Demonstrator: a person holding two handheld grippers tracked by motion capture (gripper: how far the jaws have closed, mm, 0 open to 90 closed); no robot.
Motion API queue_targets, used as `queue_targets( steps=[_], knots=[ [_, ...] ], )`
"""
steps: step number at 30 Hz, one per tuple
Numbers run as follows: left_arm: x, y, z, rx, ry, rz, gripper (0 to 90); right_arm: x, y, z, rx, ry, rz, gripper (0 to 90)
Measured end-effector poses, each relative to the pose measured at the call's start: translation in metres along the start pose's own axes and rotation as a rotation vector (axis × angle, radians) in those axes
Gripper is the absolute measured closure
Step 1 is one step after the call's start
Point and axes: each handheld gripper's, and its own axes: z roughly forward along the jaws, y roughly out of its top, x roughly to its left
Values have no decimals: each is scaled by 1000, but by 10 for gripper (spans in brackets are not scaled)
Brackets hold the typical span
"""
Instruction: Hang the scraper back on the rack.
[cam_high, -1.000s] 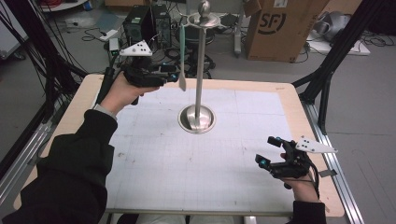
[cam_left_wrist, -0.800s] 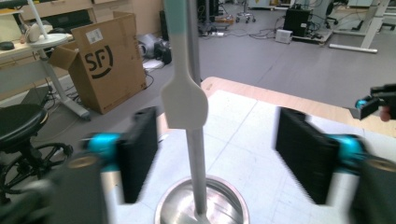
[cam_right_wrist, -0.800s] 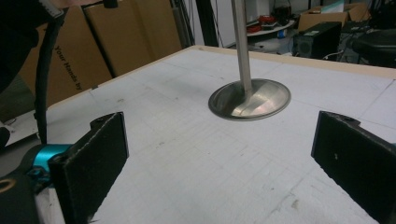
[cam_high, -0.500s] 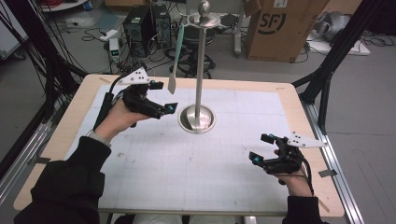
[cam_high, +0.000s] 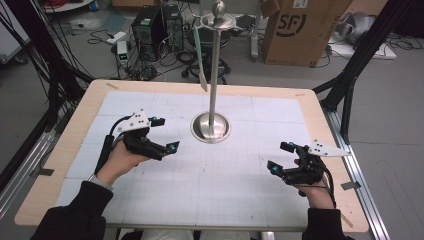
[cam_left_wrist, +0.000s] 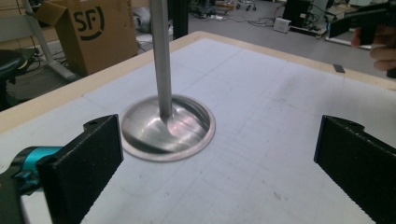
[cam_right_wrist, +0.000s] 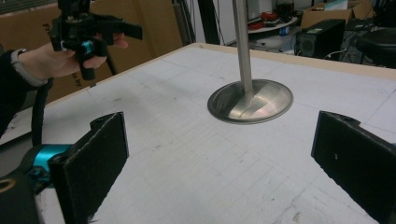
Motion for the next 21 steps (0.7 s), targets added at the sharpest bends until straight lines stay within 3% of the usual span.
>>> queue_targets(
  steps=[3, 8, 10, 15, 18, 20, 21],
  knots=[
    [-4, -14, -7, -5, 62, 3, 18, -1, 0, 2, 7, 1, -1, 26],
    [-9, -36, -22, -6, 91, 7, 17, -2, 0, 3, 6, -3, -2, 26],
    [-11, -41, -31, -29, 121, 23, 17, -3, 0, 4, 8, -3, 2, 26],
    [-8, -60, -62, -101, 144, 7, 17, -2, 3, 7, 8, 3, -10, 27],
    [1, -71, -74, -49, 192, -30, 17, -3, 4, 9, 3, -3, -12, 27],
    [6, -76, -80, -62, 194, -75, 17, -3, 4, 11, 11, 2, -11, 27],
    [7, -78, -83, -61, 205, -75, 17, -4, 4, 11, 11, 2, -15, 27]
  ],
)
